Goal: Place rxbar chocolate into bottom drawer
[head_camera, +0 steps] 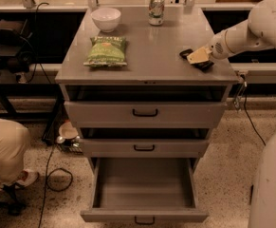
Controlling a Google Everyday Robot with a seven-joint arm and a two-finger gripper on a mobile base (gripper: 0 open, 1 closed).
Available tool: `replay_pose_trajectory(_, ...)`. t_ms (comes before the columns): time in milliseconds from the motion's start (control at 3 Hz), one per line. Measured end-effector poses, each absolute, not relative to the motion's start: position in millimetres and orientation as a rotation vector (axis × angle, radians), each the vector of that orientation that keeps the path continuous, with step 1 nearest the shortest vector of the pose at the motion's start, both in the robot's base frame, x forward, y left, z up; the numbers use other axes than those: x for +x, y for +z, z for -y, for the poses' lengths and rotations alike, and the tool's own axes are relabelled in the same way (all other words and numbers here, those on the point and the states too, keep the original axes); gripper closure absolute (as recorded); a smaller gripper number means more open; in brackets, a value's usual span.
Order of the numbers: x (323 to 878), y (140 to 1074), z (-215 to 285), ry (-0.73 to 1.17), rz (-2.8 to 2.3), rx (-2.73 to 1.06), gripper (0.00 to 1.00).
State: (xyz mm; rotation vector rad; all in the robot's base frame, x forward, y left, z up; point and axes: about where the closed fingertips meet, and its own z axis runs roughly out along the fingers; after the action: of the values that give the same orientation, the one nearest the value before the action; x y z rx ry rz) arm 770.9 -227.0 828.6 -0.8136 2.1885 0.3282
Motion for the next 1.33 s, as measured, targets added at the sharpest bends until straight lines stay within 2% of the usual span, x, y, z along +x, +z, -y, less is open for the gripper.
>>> replay_pose_trajectory(1333,770.8,829.3,227.1,0.328,-2.188,-0.813,1.0)
